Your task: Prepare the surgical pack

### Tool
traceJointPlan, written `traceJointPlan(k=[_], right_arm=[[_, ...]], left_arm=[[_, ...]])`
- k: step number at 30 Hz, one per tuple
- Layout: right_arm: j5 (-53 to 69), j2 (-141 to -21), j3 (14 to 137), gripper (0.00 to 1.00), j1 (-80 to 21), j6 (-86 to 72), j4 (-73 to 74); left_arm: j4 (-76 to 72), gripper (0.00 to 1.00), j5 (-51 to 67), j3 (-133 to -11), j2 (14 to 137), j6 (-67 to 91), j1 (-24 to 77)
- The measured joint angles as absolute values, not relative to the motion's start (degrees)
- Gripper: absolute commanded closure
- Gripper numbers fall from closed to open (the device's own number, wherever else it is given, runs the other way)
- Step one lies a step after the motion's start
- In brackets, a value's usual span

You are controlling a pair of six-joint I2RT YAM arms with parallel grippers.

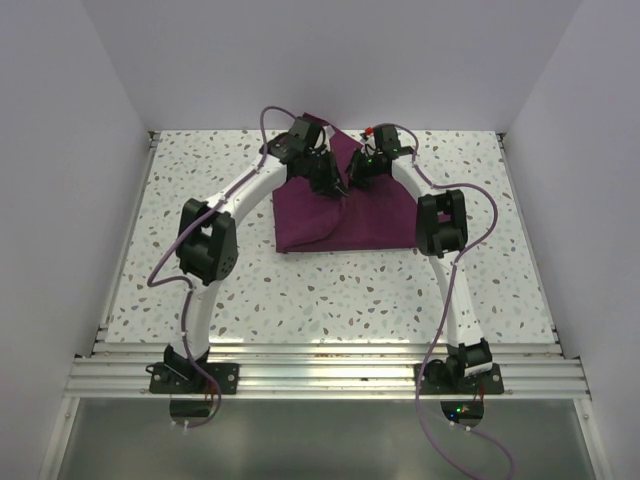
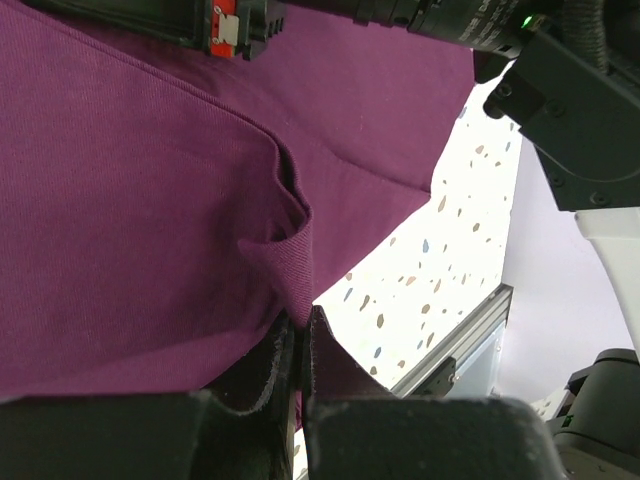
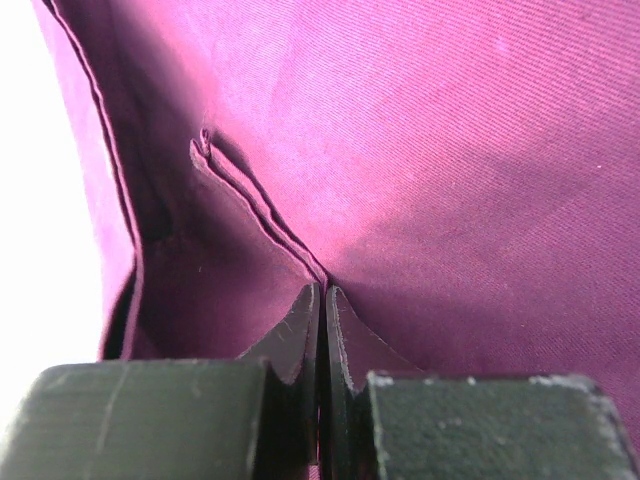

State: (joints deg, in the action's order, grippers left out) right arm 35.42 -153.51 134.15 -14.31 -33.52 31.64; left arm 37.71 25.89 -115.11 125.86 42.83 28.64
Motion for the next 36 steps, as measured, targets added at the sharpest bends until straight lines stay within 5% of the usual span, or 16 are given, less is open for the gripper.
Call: traceJointPlan(k=[4, 17, 24, 28, 36], right_arm=[[35.4, -153.5, 134.1, 0.98, -14.3, -33.9, 31.6], [35.5, -153.8, 137.7, 0.53, -13.6, -39.9, 31.1], [35.0, -153.3, 139.9, 0.5, -9.0, -44.9, 29.1], [33.0, -149.6, 137.2, 0.49, -4.9, -45.6, 30.2], [31.0, -138.2, 132.4, 0.48, 0.3, -42.8, 36.6]], left_arm=[[37.8, 1.0, 26.4, -115.4, 127.1, 42.9, 29.2], [37.8, 0.99, 26.5, -115.4, 127.6, 42.5, 29.4], [37.6, 0.82, 27.6, -115.4, 129.6, 42.2, 29.4], [37.2, 0.61, 29.6, -116.4, 132.6, 41.3, 29.6], [37.4, 0.46, 30.5, -118.0, 135.0, 36.1, 30.7]])
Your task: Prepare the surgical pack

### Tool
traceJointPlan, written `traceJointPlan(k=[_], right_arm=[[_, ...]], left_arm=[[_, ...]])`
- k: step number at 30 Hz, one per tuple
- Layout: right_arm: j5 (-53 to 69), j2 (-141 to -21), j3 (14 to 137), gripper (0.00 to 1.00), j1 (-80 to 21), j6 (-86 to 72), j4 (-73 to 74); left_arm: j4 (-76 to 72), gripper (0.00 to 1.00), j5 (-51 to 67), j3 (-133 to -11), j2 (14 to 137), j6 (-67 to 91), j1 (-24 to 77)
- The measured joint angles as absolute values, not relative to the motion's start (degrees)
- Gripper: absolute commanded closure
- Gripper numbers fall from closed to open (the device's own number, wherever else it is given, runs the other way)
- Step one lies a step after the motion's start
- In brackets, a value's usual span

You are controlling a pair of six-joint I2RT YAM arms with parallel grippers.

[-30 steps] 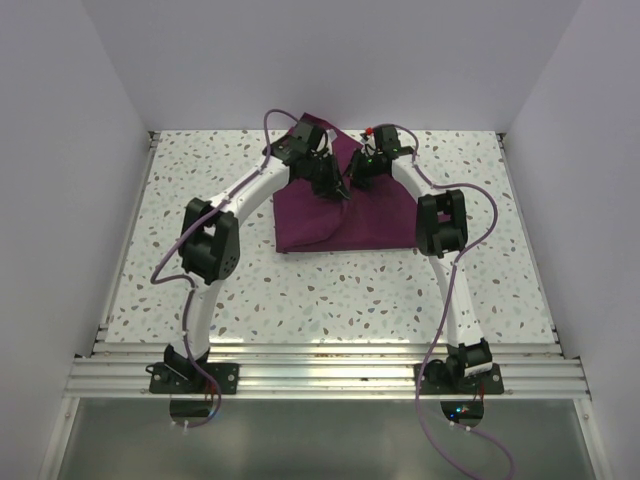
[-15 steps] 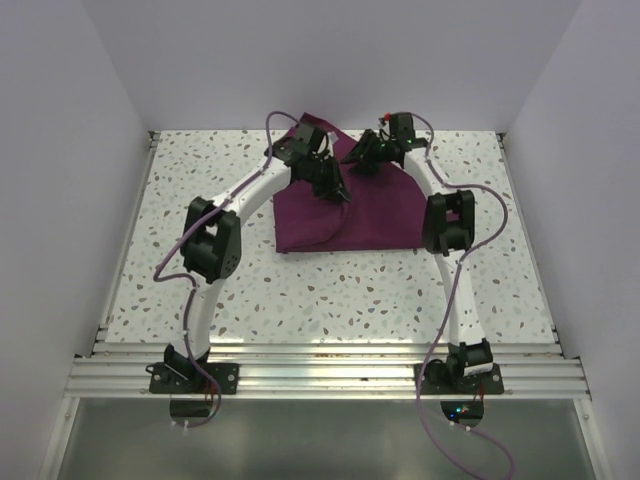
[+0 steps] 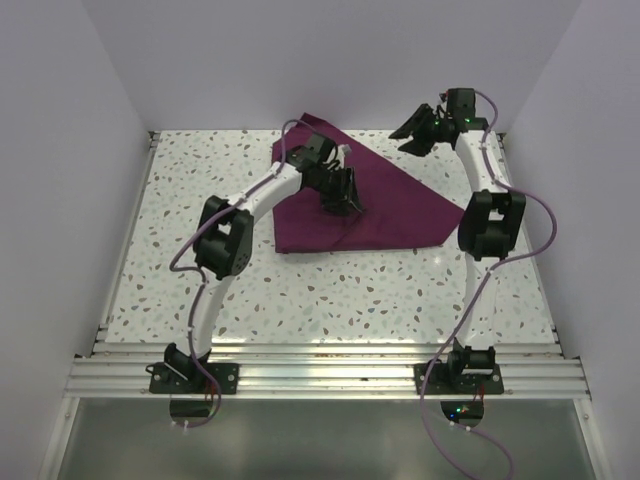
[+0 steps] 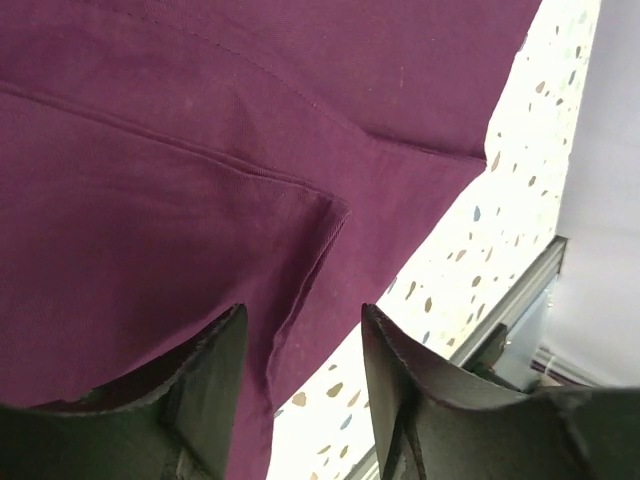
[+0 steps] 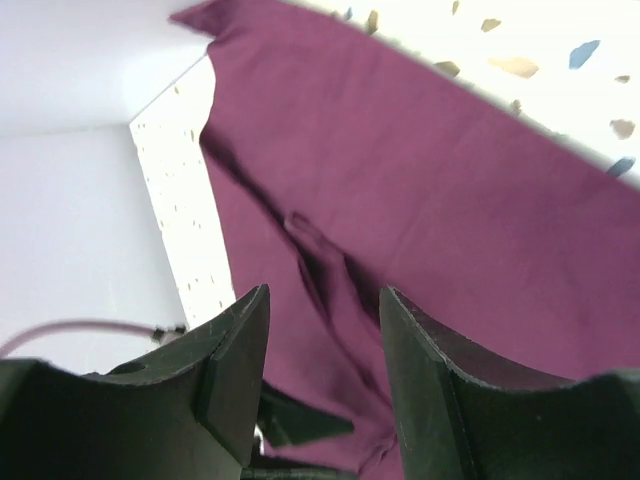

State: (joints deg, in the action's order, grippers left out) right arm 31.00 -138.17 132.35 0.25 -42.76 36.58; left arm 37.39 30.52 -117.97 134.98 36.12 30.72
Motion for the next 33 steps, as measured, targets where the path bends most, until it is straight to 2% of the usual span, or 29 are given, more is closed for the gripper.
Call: traceJointPlan(k=[3, 6, 10, 14, 21, 29, 32, 33], right_arm=[[31.1, -133.5, 128.5, 0.48, -0.3, -41.2, 37.8], [31.5, -129.3, 123.5, 0.5, -2.0, -39.2, 39.4], [33.3, -124.2, 114.7, 0.56, -5.5, -37.5, 39.2], [36.4, -120.3, 105.5, 0.63, -8.9, -37.4, 37.8], [40.0, -117.4, 93.8, 0.75, -12.0, -38.0, 33.5], [39.4, -118.1, 91.9, 0.77, -11.8, -36.6, 33.1], [38.2, -118.4, 91.9, 0.78, -11.8, -36.0, 33.4], [37.5, -118.5, 92.1, 0.8, -11.8, -35.8, 33.8]], left_arm=[[37.7, 0.47, 28.4, -117.1, 133.1, 33.7, 30.5], [38.3, 0.53, 25.6, -112.5, 127.1, 31.4, 29.5], [37.3, 0.87, 23.8, -102.7, 115.4, 28.1, 26.5], [36.0, 1.0, 23.8, -90.7, 105.5, 25.8, 24.2], [35.0, 1.0, 24.8, -76.8, 103.2, 23.4, 24.1], [34.0, 1.0, 26.2, -72.2, 104.8, 22.8, 19.8], [33.7, 0.95, 26.9, -71.7, 104.4, 22.4, 19.2], [33.7, 0.89, 27.1, -71.8, 104.1, 22.1, 19.2]])
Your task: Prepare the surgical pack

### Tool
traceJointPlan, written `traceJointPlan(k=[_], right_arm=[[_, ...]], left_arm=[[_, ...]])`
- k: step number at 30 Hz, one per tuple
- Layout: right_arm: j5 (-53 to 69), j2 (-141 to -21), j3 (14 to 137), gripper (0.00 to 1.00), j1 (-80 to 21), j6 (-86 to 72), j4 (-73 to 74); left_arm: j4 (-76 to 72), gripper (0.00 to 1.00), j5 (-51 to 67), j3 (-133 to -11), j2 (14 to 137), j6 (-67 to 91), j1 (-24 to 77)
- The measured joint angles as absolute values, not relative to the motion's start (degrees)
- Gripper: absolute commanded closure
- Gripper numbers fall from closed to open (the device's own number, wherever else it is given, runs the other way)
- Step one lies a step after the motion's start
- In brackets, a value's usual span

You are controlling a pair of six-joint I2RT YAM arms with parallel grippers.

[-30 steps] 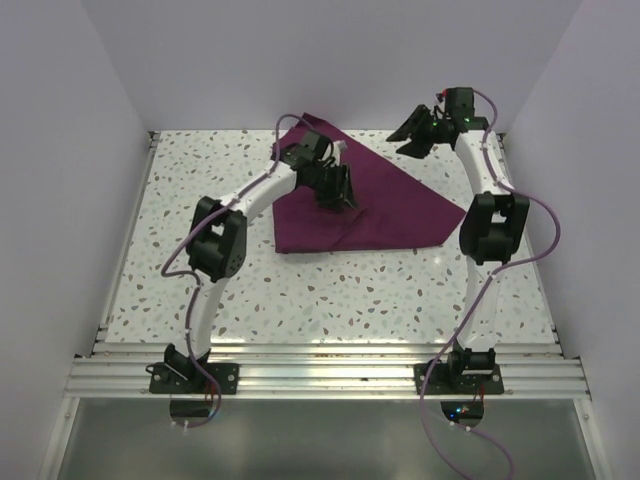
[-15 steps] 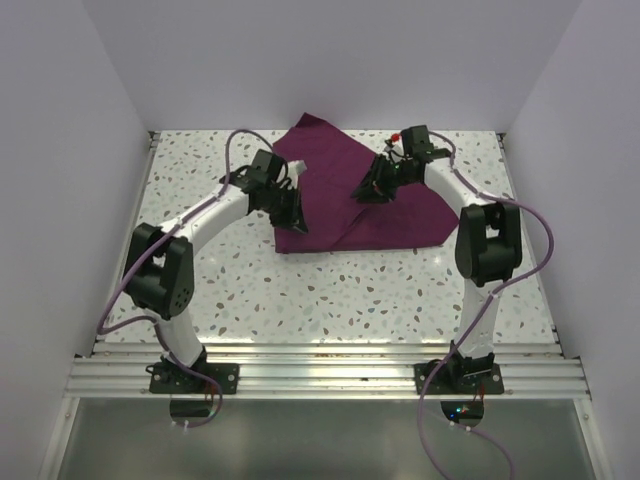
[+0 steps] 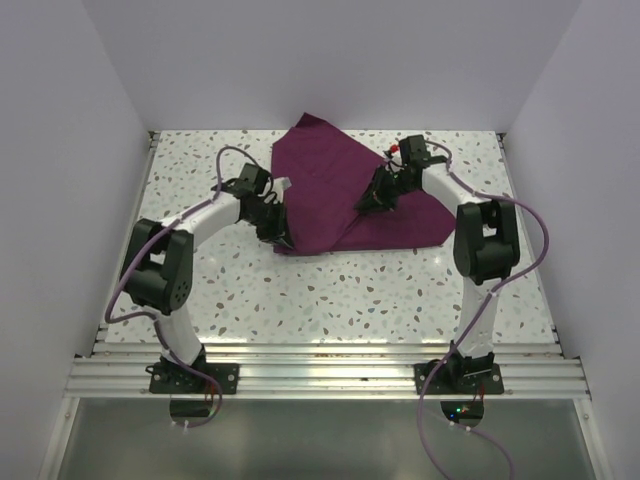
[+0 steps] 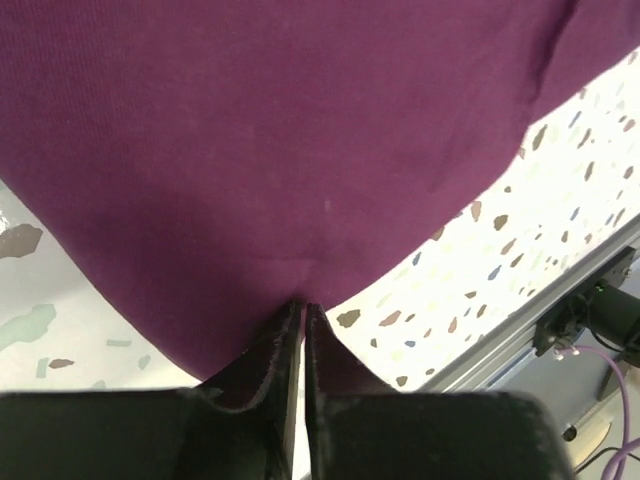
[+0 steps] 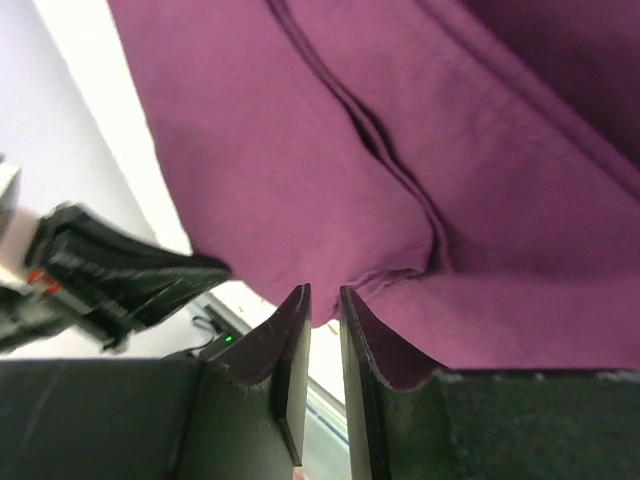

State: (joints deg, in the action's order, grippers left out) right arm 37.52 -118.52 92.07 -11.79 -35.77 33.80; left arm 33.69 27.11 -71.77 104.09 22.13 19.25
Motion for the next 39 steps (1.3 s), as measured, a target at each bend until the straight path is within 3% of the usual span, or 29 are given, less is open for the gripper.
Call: traceJointPlan(k=[2, 4, 5, 7, 8, 10, 14, 20, 32, 39], right_arm=[[35.3, -118.6, 93.0, 0.79, -11.5, -35.3, 35.5], [31.9, -118.3, 94.1, 0.67, -10.3, -35.0, 36.9], [30.2, -118.0, 94.3, 0.5, -9.3, -34.8, 37.5], [25.2, -117.0, 94.3, 0.39, -6.3, -34.0, 39.0], [22.1, -116.3, 94.3, 0.29, -4.1, -33.3, 39.8], [16.9, -115.4, 94.4, 0.22, -0.6, -32.2, 40.7], [4.8, -115.0, 94.9, 0.2, 5.4, -30.7, 43.0], [-6.0, -115.1, 94.9, 0.19, 6.7, -29.6, 45.2], [-10.8, -123.2, 94.9, 0.25, 8.6, -25.5, 43.6], [-10.3, -126.9, 100.3, 0.38, 8.7, -22.6, 41.7]], left_arm=[[33.8, 0.84, 27.7, -71.8, 103.1, 21.6, 19.3], [33.8, 0.76, 27.9, -71.9, 101.6, 21.3, 19.2], [33.9, 0.71, 28.0, -72.2, 100.8, 21.1, 19.2], [33.8, 0.68, 28.2, -73.3, 99.3, 20.5, 19.2], [33.5, 0.67, 28.2, -73.8, 98.5, 20.2, 19.2], [32.5, 0.67, 28.2, -74.2, 97.2, 19.9, 19.2], [31.2, 0.67, 28.1, -74.2, 96.5, 19.7, 19.2], [30.5, 0.68, 28.0, -74.1, 96.6, 19.7, 19.2], [30.5, 0.7, 28.3, -75.5, 100.3, 19.9, 19.2], [30.5, 0.71, 28.3, -75.5, 100.4, 20.6, 19.6]])
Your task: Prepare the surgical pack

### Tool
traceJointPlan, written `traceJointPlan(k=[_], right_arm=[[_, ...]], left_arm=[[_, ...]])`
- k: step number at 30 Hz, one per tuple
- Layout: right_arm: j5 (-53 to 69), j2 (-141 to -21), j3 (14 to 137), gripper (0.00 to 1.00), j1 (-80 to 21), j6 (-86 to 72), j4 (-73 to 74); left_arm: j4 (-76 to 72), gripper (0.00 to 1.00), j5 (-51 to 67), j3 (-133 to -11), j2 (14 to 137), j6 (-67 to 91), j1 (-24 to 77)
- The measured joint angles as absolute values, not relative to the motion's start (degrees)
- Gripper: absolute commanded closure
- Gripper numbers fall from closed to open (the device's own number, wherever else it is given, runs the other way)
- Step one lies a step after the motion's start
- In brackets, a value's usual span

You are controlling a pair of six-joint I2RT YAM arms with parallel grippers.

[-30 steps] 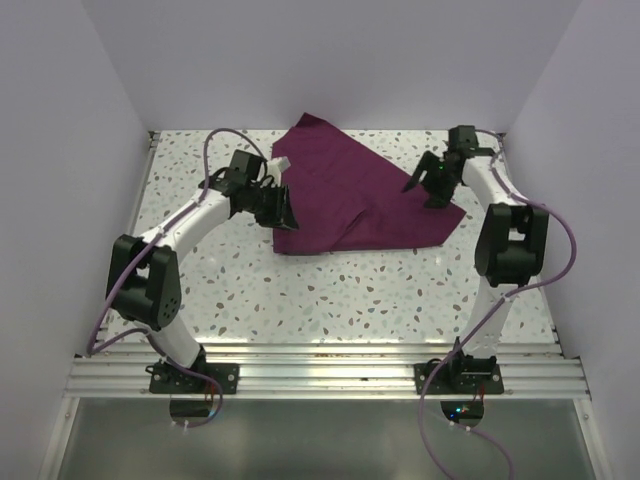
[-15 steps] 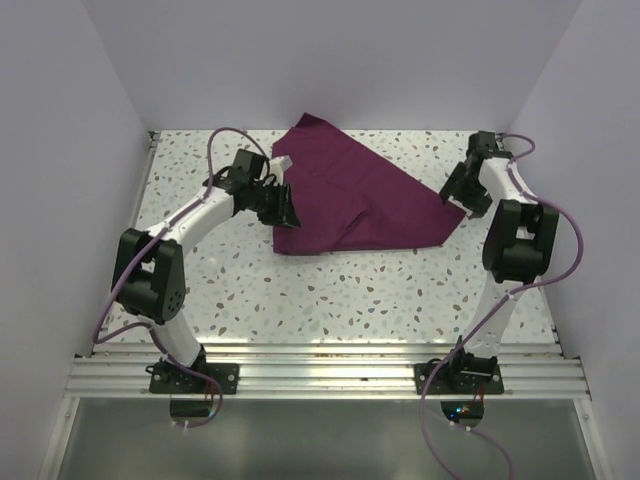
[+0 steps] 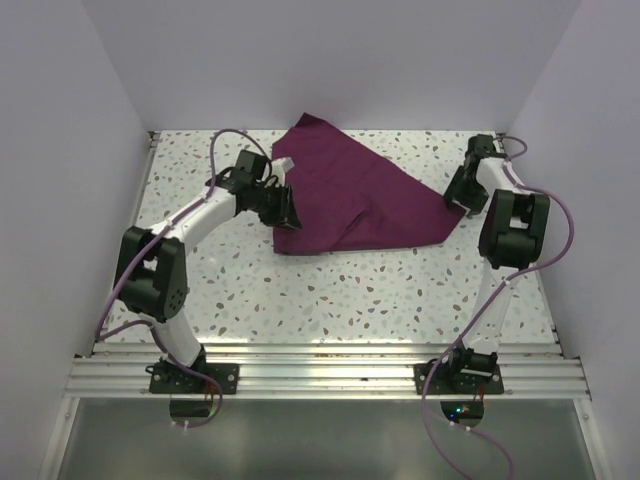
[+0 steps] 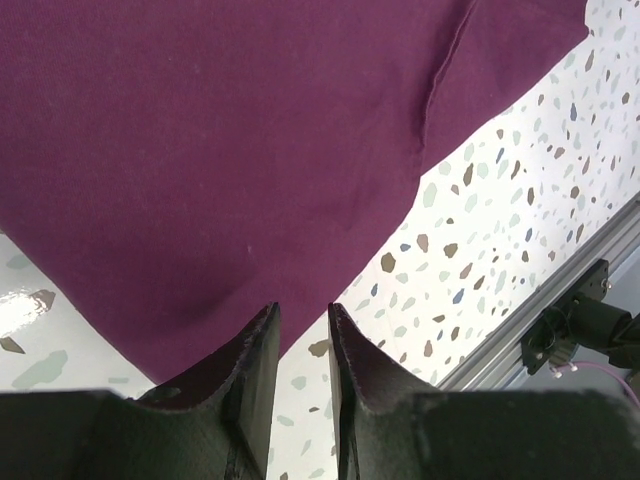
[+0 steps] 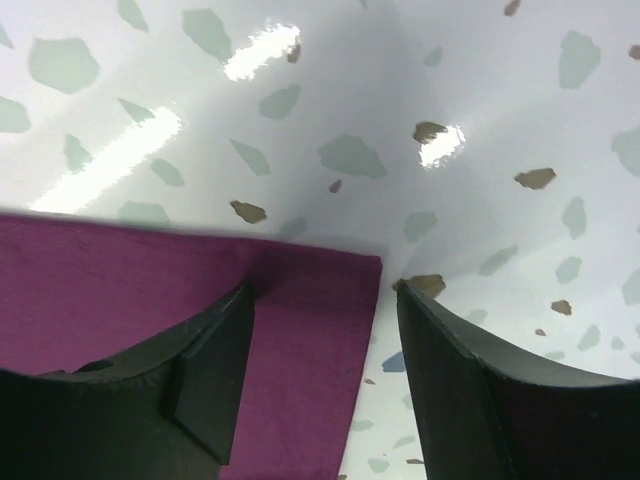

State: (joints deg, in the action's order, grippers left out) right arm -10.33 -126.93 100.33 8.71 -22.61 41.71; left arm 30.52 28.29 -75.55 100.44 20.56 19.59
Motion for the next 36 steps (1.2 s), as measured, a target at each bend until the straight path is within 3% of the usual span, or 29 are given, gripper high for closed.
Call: traceJointPlan(k=[6, 11, 19, 29, 36], right_arm=[[-7.9, -127.9, 101.6, 0.54, 8.7, -22.2, 41.3], [-6.2, -127.9, 101.6, 0.83, 8.7, -22.3, 41.1], [-3.4, -126.9, 101.6, 1.0, 8.7, -24.2, 41.6], [3.3, -119.1, 107.2, 1.0, 5.6, -26.6, 43.7], [7.7, -118.9, 119.6, 1.0, -10.0, -28.0, 44.0]], left_arm=[[30.5, 0.71, 28.3, -75.7, 100.7, 21.5, 20.2], [30.8, 0.71, 28.3, -78.1, 102.7, 21.9, 20.3], [30.7, 0.71, 29.0, -83.7, 106.8, 22.0, 20.6], [30.8, 0.74, 27.9, -89.4, 112.2, 25.0, 22.1], [30.8, 0.73, 18.4, -84.3, 105.9, 27.4, 15.6]])
